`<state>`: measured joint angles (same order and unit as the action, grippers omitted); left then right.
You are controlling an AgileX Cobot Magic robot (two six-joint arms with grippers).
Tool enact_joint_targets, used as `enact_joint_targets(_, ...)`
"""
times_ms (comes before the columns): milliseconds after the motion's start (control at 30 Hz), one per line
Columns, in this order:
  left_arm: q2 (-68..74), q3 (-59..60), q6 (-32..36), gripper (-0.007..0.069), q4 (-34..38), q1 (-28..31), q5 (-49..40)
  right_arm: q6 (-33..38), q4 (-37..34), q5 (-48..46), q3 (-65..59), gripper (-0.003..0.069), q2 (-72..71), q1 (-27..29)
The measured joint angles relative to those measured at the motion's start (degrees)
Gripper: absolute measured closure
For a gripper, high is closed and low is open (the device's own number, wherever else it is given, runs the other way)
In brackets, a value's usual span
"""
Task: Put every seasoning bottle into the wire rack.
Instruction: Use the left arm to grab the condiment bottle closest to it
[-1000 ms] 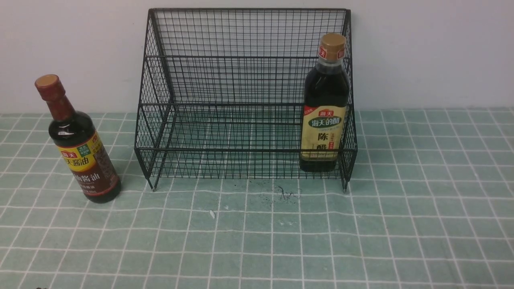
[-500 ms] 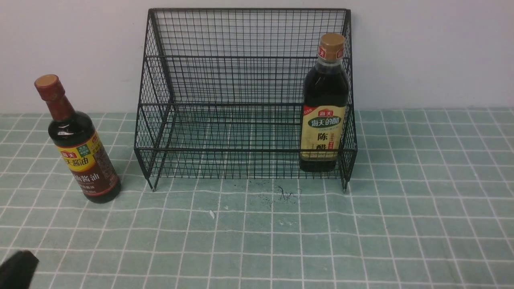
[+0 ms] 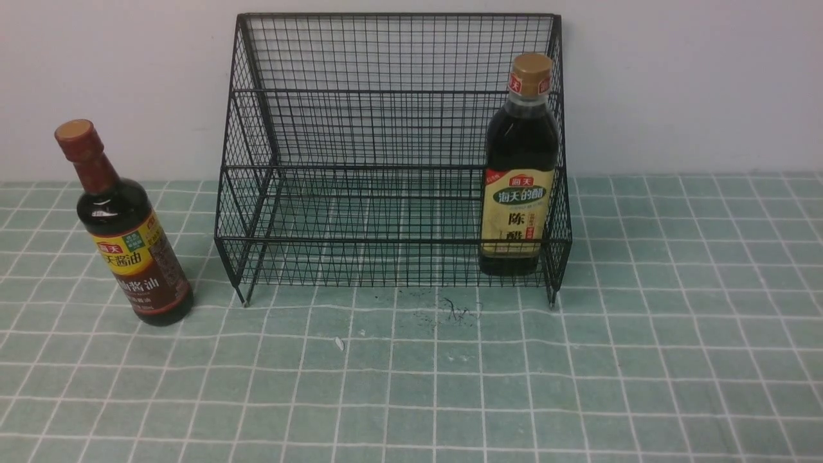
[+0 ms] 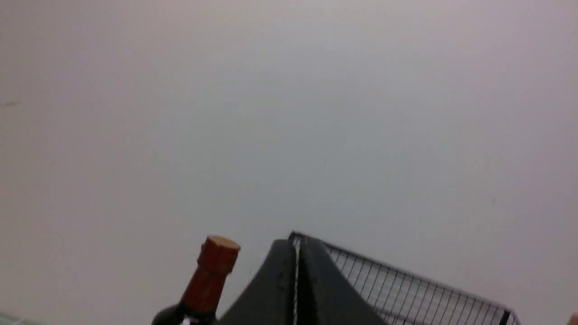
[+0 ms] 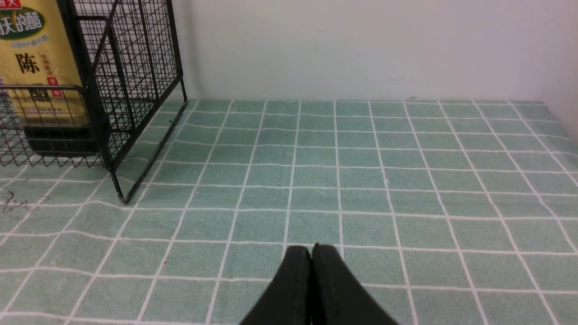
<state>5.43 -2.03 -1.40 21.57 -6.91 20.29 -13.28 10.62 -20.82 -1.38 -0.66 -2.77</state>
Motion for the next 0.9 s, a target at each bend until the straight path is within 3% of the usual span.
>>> enact_joint_targets(200, 14.83, -6.07, 2.26, 0.0559, -8.27, 0.0, -1.06, 0.27, 0.0, 0.0, 0.0, 0.0673, 0.0, 0.0)
enact_joint_targets(400, 32.83, -12.41, 7.51, 0.0291, -8.34, 0.0, 6.35, 0.42, 0.0, 0.0, 0.0, 0.0673, 0.0, 0.0)
enact_joint_targets(600, 48.8, -19.89, 11.31, 0.0035, -1.77, 0.0, 14.77, 0.42, 0.0, 0.0, 0.0, 0.0673, 0.0, 0.0)
enact_joint_targets(700, 56.03, -23.9, 13.98, -0.002, 1.24, 0.0, 16.21, 0.42, 0.0, 0.0, 0.0, 0.0673, 0.0, 0.0)
enact_joint_targets(900, 66.25, -30.11, 16.23, -0.0031, 6.24, 0.0, 16.92, 0.42, 0.0, 0.0, 0.0, 0.0673, 0.0, 0.0)
